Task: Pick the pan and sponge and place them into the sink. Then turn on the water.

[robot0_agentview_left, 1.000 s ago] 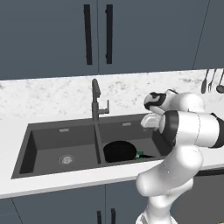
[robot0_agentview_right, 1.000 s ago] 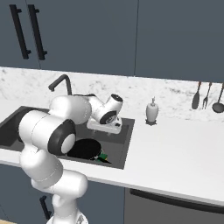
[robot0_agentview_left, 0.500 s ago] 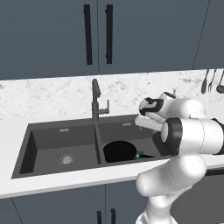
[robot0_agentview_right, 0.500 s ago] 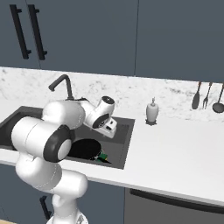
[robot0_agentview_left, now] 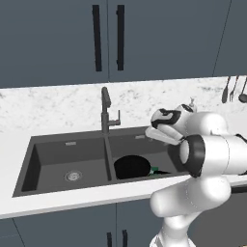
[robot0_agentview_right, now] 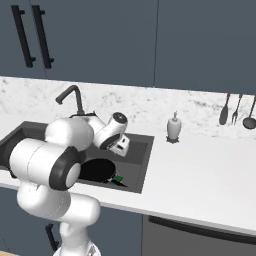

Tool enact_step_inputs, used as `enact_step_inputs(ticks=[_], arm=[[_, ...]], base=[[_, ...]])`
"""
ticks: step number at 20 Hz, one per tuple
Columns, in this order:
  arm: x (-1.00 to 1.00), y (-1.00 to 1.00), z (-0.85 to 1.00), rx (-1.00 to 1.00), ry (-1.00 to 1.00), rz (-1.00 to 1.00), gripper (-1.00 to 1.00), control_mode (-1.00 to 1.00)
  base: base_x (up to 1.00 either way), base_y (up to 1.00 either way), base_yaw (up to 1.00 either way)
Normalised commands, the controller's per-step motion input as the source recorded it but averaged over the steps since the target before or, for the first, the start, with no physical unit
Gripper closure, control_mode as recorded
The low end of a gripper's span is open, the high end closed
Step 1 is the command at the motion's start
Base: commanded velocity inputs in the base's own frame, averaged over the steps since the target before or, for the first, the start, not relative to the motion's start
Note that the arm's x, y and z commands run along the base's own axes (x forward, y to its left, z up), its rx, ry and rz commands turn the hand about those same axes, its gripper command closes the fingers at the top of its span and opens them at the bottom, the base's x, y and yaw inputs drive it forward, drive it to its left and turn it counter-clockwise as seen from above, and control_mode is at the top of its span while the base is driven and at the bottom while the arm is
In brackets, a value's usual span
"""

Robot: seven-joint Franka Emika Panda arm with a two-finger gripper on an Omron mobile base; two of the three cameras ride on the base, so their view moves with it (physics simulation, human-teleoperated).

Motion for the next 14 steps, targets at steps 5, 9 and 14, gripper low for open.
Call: enact_step_inputs(ticks=[5, 9, 14], arm=[[0.23, 0.5, 0.07, 0.12, -0.15, 0.0, -1.0, -1.0], [0.35, 0.5, 0.01, 0.12, -0.13, 0.0, -1.0, -1.0], [0.5, 0.31, 0.02, 0.14, -0.09, 0.0, -1.0, -1.0]], base=[[0.0, 0.0, 0.0], [0.0, 0.0, 0.0], [0.0, 0.0, 0.0]])
